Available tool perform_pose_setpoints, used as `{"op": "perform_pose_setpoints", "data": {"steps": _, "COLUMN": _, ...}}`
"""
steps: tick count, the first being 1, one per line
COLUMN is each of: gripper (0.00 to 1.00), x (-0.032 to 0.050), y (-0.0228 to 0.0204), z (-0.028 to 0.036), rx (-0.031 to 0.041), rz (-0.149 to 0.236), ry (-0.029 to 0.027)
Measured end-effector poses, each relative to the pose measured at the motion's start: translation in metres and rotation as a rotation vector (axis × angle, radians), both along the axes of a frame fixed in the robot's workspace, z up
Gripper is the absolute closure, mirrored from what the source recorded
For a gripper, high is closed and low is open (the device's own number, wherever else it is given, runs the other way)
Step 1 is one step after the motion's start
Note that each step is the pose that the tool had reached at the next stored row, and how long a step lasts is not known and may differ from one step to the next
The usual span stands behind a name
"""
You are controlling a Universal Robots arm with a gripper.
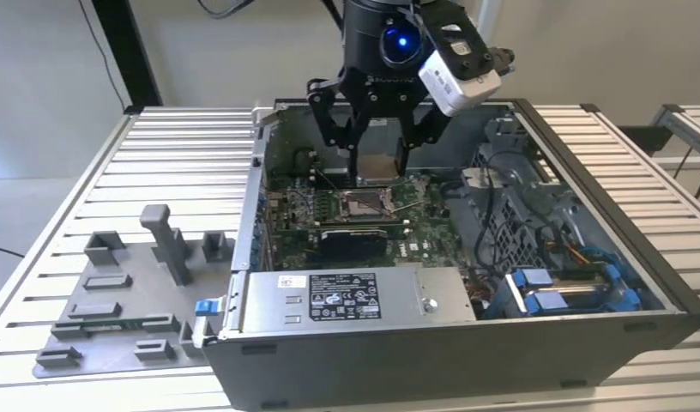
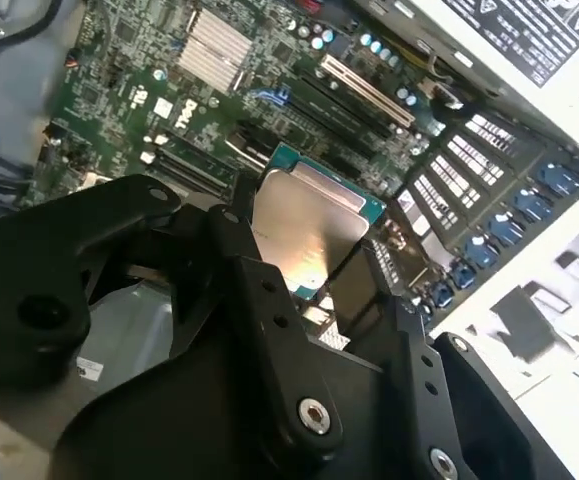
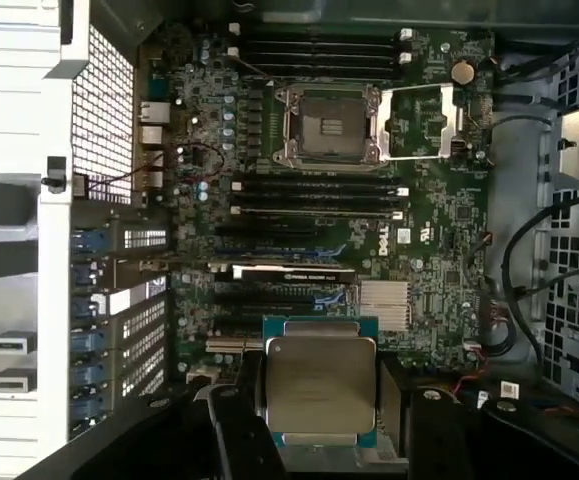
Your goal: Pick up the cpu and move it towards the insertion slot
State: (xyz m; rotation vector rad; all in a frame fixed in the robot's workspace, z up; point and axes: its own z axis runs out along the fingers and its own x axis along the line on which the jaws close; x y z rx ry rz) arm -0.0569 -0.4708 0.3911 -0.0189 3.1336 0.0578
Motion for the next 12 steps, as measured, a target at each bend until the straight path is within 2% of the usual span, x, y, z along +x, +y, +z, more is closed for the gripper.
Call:
{"op": "perform_pose_setpoints", "data": {"steps": 8, "gripper": 1.00, "x": 0.0357, "y": -0.0001, "z": 0.0001, "rx": -0.0002, "rz": 0.000, "ry": 0.0000}}
{"op": "perform_pose_setpoints", "data": {"steps": 12, "gripper": 1.00, "x": 0.0510, "y": 0.0000, "z": 0.0000, "rx": 0.0000, "rz": 0.000, "ry": 0.0000}}
